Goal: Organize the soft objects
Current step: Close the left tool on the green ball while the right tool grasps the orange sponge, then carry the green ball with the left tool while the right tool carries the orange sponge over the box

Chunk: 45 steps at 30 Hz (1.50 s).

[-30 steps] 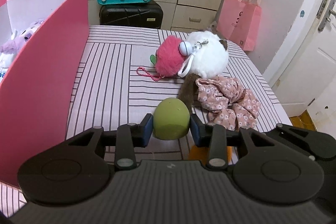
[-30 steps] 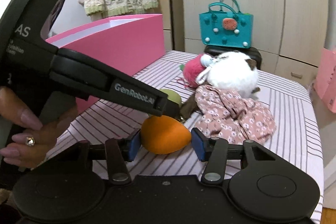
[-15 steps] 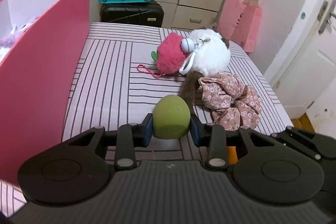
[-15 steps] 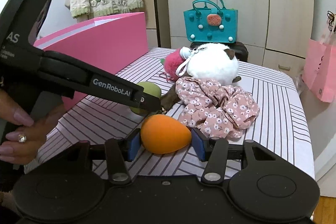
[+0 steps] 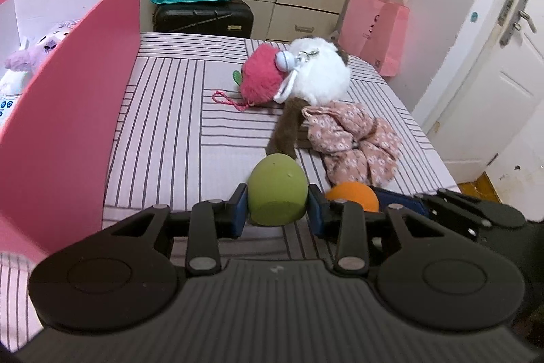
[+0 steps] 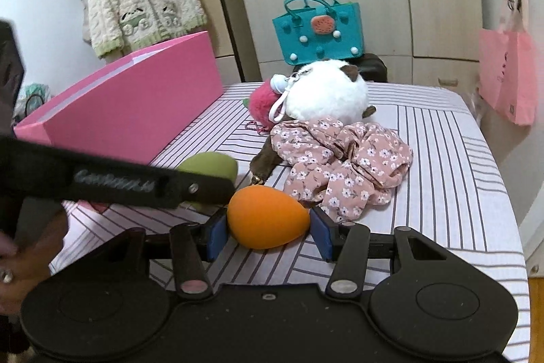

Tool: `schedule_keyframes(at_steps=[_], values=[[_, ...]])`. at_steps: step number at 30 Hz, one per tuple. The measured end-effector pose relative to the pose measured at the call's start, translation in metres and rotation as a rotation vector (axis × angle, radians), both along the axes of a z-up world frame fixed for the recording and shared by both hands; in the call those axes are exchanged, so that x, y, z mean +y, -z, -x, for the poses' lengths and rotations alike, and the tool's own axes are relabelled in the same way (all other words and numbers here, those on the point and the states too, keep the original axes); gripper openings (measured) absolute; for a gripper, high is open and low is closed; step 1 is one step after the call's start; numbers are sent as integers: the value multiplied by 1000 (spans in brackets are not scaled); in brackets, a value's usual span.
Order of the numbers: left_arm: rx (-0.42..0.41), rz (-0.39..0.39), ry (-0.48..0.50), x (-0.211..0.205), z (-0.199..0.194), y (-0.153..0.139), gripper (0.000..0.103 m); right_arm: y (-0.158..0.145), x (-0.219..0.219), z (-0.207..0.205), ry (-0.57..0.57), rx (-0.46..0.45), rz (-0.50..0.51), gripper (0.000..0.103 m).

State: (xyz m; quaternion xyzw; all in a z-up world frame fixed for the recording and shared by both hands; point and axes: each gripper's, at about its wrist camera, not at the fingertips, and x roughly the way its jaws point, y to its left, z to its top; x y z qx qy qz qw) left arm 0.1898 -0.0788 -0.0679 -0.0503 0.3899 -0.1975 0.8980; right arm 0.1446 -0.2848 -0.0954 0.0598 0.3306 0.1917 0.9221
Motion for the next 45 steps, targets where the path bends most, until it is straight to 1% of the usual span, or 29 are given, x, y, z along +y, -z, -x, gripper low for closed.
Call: schedule_keyframes(at_steps=[4, 8, 11, 14, 16, 19, 25, 26, 27, 29, 30, 31, 33, 34, 38, 42, 45], values=[[-8, 12, 19, 10, 11, -9, 35, -7, 1, 5, 6, -6, -9, 57], [-4, 29, 48, 22, 20, -19, 35, -17, 6, 12, 9, -25, 32, 57], [-24, 17, 63, 31, 29, -29, 35, -28, 9, 19, -1, -40, 63, 57], [-18, 29, 90, 43, 37, -40, 35, -36, 10, 28, -26, -43, 70, 57], [-40, 23, 104, 49, 45, -49, 35, -39, 10, 34, -37, -33, 60, 57], [-49, 28, 121, 62, 55, -61, 35, -45, 10, 39, -58, -16, 33, 57], [-69, 31, 127, 93, 67, -85, 35, -70, 19, 42, -111, -42, 21, 57], [-61, 38, 132, 99, 68, -89, 35, -74, 21, 41, -123, -43, 18, 57], [-37, 62, 148, 107, 68, -92, 35, -78, 23, 40, -139, -43, 14, 57], [55, 141, 199, 128, 63, -101, 35, -87, 29, 38, -179, -42, 12, 57], [74, 156, 204, 134, 62, -105, 35, -91, 33, 38, -197, -43, 13, 57], [68, 146, 196, 142, 63, -110, 35, -96, 36, 37, -217, -42, 17, 57], [10, 85, 159, 152, 67, -123, 35, -104, 44, 36, -253, -45, 26, 57], [-2, 70, 146, 157, 68, -127, 35, -108, 48, 34, -272, -46, 34, 57], [-27, 15, 111, 173, 65, -142, 35, -123, 68, 32, -333, -66, 79, 57], [-48, -58, 89, 184, 59, -155, 35, -141, 91, 23, -404, -87, 130, 57], [-63, -116, 65, 190, 52, -160, 35, -154, 108, 13, -439, -122, 175, 57]])
